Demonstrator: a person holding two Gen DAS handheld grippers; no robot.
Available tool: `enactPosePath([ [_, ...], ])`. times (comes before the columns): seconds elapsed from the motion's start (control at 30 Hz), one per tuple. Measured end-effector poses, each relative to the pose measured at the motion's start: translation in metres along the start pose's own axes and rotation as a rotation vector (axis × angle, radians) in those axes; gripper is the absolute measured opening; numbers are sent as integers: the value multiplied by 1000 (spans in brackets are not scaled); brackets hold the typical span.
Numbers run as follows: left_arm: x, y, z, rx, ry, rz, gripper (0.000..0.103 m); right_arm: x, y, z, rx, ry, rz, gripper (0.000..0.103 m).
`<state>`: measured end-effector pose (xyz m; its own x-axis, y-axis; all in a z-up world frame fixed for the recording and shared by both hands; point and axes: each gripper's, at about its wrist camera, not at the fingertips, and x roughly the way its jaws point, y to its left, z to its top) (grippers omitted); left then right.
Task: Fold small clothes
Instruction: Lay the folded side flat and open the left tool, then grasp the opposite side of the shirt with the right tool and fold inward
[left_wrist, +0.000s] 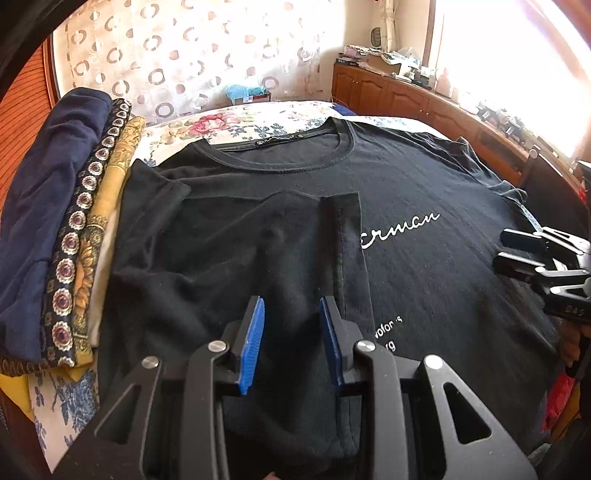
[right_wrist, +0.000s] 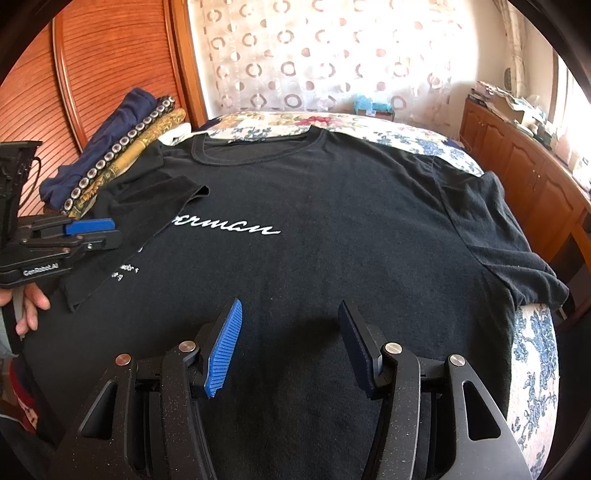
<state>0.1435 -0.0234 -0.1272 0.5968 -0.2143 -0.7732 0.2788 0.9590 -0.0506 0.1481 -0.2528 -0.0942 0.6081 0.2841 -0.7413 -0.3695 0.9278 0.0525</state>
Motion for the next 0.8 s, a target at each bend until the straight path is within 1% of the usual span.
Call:
enactPosePath([
  [0.1,2,-1,2,6,-4,11,29,-11,-10,0,3,-27,-30,55],
  [0.2,2,-1,2,6,-14,16,30,-25,-34,1,28,-54,-66,55],
  [0.37,3,-1,3,7,-19,15,31,-46,-92,6,88,-86,-171,55],
  [0.47,4,-1,3,3,-18,0,34,-50,-131,6,134,-78,-232,55],
  [0.53,4,-2,3,11,-18,5,35,-48,-158,6,175,-62,-265,55],
  [0.63,4,-3,3,12,-19,5,35,-46,-188,5,241,-45,-272,55],
  [0.8,4,-8,3,17,-19,9,36,-35,-220,4,324,3,-239,55],
])
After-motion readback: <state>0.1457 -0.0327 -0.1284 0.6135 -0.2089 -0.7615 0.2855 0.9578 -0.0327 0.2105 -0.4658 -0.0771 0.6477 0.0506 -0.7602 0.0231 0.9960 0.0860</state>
